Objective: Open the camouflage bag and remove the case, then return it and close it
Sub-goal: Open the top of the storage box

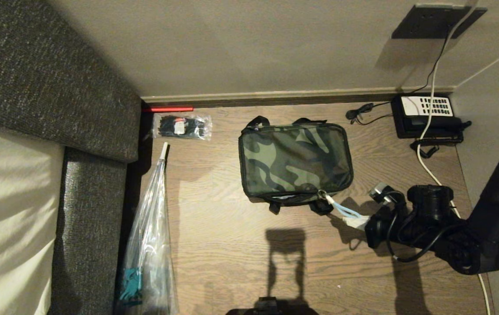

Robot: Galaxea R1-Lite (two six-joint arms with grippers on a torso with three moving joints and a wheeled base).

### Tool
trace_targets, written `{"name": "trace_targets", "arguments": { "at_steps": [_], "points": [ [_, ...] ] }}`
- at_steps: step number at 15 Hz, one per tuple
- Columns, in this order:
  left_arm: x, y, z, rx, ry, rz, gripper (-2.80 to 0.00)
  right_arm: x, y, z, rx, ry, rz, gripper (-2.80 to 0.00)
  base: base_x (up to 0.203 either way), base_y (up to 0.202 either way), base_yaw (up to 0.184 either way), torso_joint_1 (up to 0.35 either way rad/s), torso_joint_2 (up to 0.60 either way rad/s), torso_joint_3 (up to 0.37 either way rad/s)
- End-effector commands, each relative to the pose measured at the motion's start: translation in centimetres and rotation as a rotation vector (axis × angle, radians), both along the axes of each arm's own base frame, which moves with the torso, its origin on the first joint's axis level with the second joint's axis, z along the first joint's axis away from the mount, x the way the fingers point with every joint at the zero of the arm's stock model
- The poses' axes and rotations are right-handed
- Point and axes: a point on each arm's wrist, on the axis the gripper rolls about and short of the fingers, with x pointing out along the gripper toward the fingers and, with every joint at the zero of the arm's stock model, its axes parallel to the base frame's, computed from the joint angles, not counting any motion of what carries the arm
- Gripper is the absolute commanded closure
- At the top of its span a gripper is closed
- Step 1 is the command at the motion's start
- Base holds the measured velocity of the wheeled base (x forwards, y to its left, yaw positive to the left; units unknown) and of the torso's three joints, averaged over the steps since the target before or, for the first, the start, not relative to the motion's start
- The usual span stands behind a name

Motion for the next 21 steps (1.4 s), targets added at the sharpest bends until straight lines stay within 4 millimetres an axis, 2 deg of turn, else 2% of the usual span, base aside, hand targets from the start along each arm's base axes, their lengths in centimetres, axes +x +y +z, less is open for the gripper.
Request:
{"name": "trace_targets", "arguments": {
  "at_steps": [1,3,8,11,15,21],
  "points": [
    [0.0,0.0,0.0,0.0,-0.001,0.0,0.0,-0.3,-1.5,1.9,-0.035,-0.063,-0.021,0.0,0.0,0.0,0.0,0.0,0.0,0.0],
    [0.0,0.0,0.0,0.0,-0.001,0.001,0.0,-0.5,-2.8,2.6,-0.078,-0.099,-0.042,0.0,0.0,0.0,0.0,0.0,0.0,0.0],
    [0.0,0.0,0.0,0.0,-0.001,0.001,0.0,-1.0,-5.2,2.5,-0.148,-0.077,-0.059,0.0,0.0,0.0,0.0,0.0,0.0,0.0],
    [0.0,0.0,0.0,0.0,-0.001,0.0,0.0,-0.9,-5.9,2.0,-0.156,-0.038,-0.069,0.0,0.0,0.0,0.0,0.0,0.0,0.0],
    [0.0,0.0,0.0,0.0,0.0,0.001,0.0,0.4,-7.5,1.6,-0.184,-0.057,-0.095,0.0,0.0,0.0,0.0,0.0,0.0,0.0],
    [0.0,0.0,0.0,0.0,-0.001,0.0,0.0,2.4,-10.9,1.5,-0.205,-0.091,-0.176,0.0,0.0,0.0,0.0,0.0,0.0,0.0]
  ]
}}
